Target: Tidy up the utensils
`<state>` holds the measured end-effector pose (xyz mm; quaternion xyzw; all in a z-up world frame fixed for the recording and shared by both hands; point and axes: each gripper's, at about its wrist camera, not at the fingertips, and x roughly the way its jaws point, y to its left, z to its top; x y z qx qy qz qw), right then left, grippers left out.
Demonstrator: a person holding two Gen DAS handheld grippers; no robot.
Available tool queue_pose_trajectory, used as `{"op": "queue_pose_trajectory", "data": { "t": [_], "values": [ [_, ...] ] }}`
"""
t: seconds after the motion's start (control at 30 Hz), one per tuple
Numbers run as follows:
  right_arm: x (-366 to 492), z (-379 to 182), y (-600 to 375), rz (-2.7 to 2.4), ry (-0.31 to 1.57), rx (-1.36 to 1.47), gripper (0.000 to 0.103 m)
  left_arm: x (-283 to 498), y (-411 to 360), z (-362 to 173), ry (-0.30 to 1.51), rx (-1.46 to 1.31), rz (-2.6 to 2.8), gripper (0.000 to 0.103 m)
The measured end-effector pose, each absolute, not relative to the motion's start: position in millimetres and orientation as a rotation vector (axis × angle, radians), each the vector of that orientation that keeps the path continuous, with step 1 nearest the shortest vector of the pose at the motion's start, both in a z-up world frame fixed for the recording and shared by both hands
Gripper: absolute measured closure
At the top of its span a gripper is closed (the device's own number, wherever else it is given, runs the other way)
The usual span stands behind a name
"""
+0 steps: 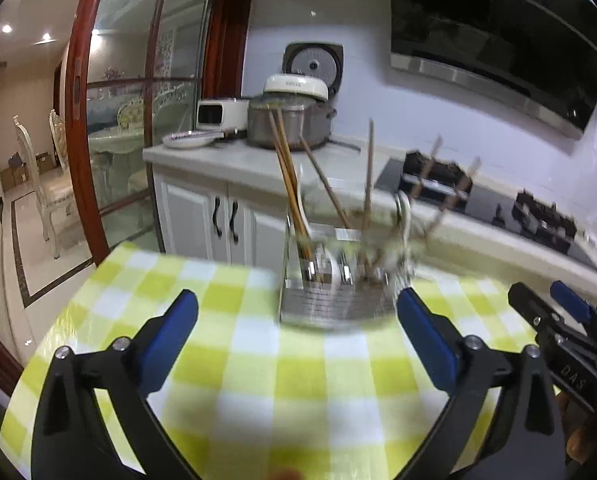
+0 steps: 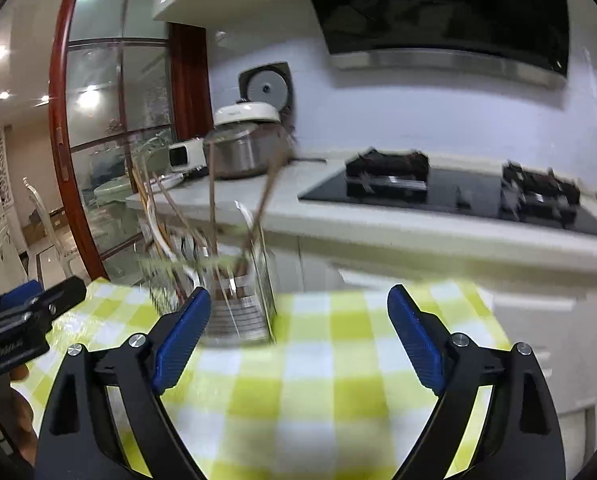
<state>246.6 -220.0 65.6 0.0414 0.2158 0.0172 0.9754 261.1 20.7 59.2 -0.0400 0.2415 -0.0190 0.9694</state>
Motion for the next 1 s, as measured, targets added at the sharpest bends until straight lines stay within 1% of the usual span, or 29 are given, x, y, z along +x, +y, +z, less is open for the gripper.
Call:
{"op": "queue_pose_trajectory", "data": {
  "t": [0.17,0.37,0.7,1.0],
  "values": [
    [226.7,56.3,-225.9,0.027,0.448,0.038,0.019,239.9,7.1,48.1,0.514,-0.065,-0.072,0.005],
    [224.8,57.5,-237.1,0.024,0.473,0.059,0.019,231.8,2.3,55.4,0.5,-0.073,-0.081,0.005],
    [224.3,58.8,-233.3,0.029,0.477,0.039,0.019,232.2,5.2,57.9,0.494,-0.107,-0.083,0.004],
    [223.4,58.8,-232.0,0.034,0.479,0.039,0.019,230.1,3.3,59.7,0.481,-0.077,-0.052,0.004]
  ]
}}
